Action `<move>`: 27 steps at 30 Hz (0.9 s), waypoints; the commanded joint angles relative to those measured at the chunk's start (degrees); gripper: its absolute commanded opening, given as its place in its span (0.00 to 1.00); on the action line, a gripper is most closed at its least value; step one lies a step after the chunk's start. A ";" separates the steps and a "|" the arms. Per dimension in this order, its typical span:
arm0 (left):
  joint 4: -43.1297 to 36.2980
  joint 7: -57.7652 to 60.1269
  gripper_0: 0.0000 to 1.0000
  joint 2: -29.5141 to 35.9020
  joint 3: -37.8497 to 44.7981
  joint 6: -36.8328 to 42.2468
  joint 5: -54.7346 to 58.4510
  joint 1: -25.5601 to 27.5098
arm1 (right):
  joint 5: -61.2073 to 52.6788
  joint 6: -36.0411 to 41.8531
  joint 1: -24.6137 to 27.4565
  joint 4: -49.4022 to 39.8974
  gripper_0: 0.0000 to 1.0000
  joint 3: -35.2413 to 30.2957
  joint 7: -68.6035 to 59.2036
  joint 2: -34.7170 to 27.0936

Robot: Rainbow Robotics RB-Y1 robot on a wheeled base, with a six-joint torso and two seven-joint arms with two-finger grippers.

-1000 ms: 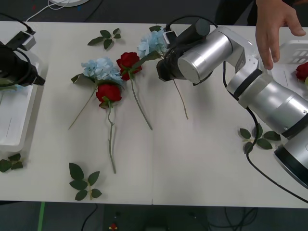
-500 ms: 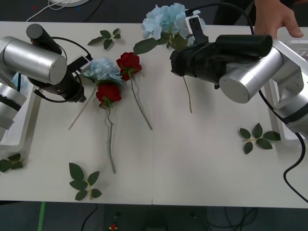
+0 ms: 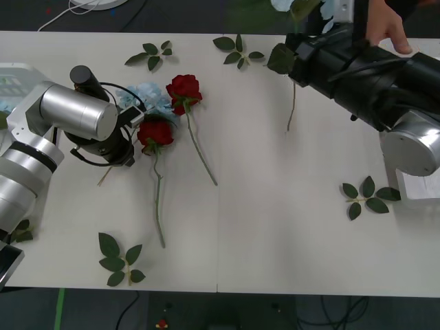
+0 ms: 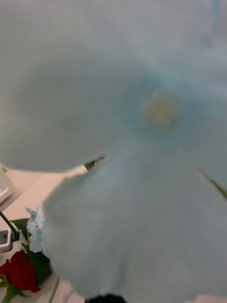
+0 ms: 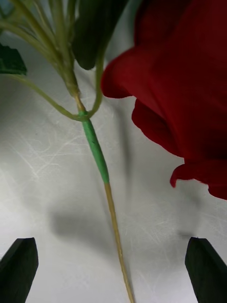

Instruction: Place the red flowers into the right box and the blue flowers into the left box. If a person shows an open palm, hand one flower to the person first, then continue sorting.

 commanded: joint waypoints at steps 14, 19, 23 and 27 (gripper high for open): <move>2.74 -5.07 0.77 -4.00 -0.59 -3.13 -0.01 -2.24 | 5.93 -6.20 5.56 -0.26 0.00 -13.29 2.96 -3.59; 2.66 -5.34 0.77 -4.09 -0.59 -4.45 -0.01 -1.01 | 5.76 -7.61 6.44 2.91 0.00 -15.93 2.96 -3.50; 2.66 -5.43 0.77 -4.00 -0.59 -4.71 -0.10 -0.83 | 5.76 -9.81 6.35 5.98 0.00 -16.63 2.96 -3.50; 2.66 -5.34 0.77 -4.00 -0.59 -4.62 -0.10 -0.74 | 5.67 -11.04 6.26 7.83 0.00 -17.34 2.96 -3.50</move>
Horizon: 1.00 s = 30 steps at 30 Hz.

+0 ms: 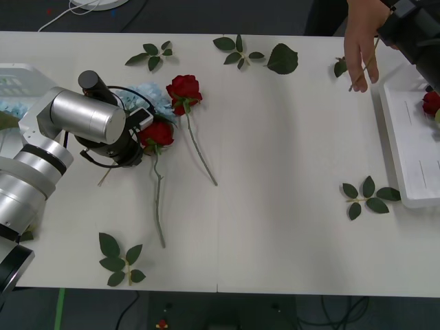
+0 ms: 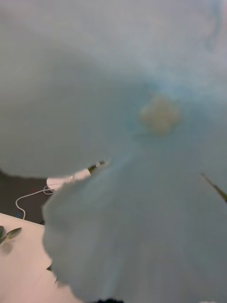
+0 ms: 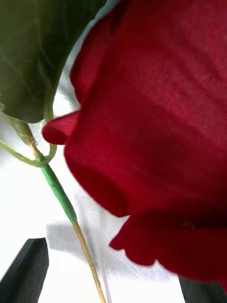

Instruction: Place the red flowers into the right box and the blue flowers into the left box. If a person shows an open palm, hand one flower to the person first, then continue sorting.

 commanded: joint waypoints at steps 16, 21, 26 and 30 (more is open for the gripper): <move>0.22 -3.00 0.77 -1.79 -0.57 -1.04 -0.47 -0.34 | -0.24 -2.39 0.14 0.85 0.00 -2.21 1.21 -2.31; 0.22 -3.00 0.77 -1.79 -0.57 -1.04 -0.47 -0.34 | -0.24 -2.65 0.22 0.94 0.00 -2.21 1.21 -2.31; 0.22 -3.00 0.77 -1.79 -0.57 -1.04 -0.47 -0.34 | -0.50 -2.74 0.22 0.85 0.00 -2.13 1.21 -2.31; 0.22 -3.00 0.77 -1.79 -0.57 -1.04 -0.47 -0.34 | -0.59 -3.00 0.22 0.85 0.52 -2.04 1.21 -2.31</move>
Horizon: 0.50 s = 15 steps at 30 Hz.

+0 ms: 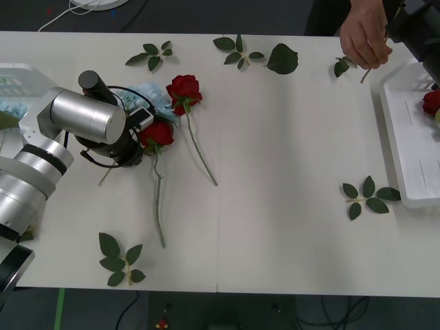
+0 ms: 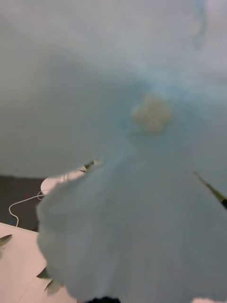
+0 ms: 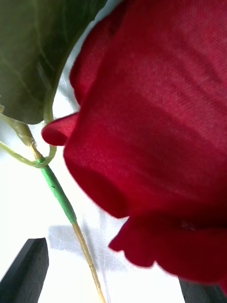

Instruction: Place the red flowers into the right box and the blue flowers into the left box. If a person shows an open palm, hand one flower to the person first, then continue sorting.

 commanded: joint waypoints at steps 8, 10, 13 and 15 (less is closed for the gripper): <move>0.22 -3.00 0.77 -1.76 -0.57 -1.02 -0.44 -0.34 | -0.66 -2.18 0.22 -0.58 1.00 -0.59 1.29 -2.22; 0.22 -3.00 0.77 -1.76 -0.57 -1.02 -0.44 -0.34 | -0.66 -2.35 0.22 -0.58 1.00 -0.50 1.29 -2.13; 0.22 -3.00 0.77 -1.76 -0.57 -1.02 -0.44 -0.34 | -0.66 -2.44 0.22 -0.58 1.00 -0.50 1.38 -2.22; 0.22 -3.00 0.77 -1.76 -0.57 -1.02 -0.44 -0.34 | -0.66 -2.44 0.22 -0.58 1.00 -0.50 1.47 -2.22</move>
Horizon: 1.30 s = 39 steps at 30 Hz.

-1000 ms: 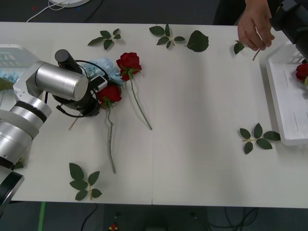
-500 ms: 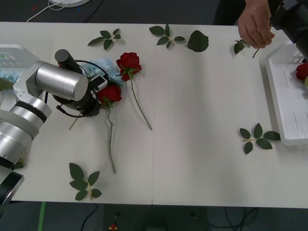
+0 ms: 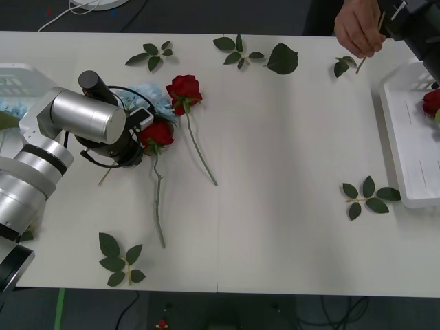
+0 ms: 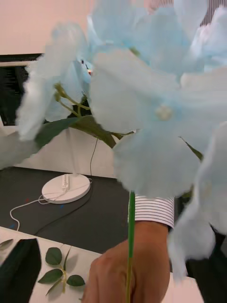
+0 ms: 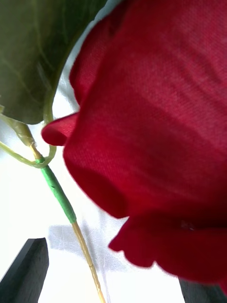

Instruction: Place the red flowers into the right box and the blue flowers into the left box. If a person shows an open palm, hand one flower to the person first, then continue sorting.

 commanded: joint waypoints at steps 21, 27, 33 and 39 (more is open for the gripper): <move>0.22 -3.00 0.77 -1.75 -0.57 -1.01 -0.42 -0.34 | -0.72 -1.23 0.39 -0.58 1.00 3.80 1.47 -2.13; 0.22 -3.00 0.65 -1.75 -0.57 -1.01 -0.42 -0.34 | -0.99 0.97 -1.10 -0.67 1.00 7.49 1.47 -2.22; 0.22 -3.00 0.00 -1.75 -0.57 -1.01 -0.42 -0.34 | -2.66 13.71 -4.35 -2.69 1.00 9.52 1.56 -2.31; 0.22 -3.00 0.00 -1.75 -0.57 -1.01 -0.42 -0.34 | -11.88 33.31 -9.80 -4.27 1.00 9.43 2.96 -2.48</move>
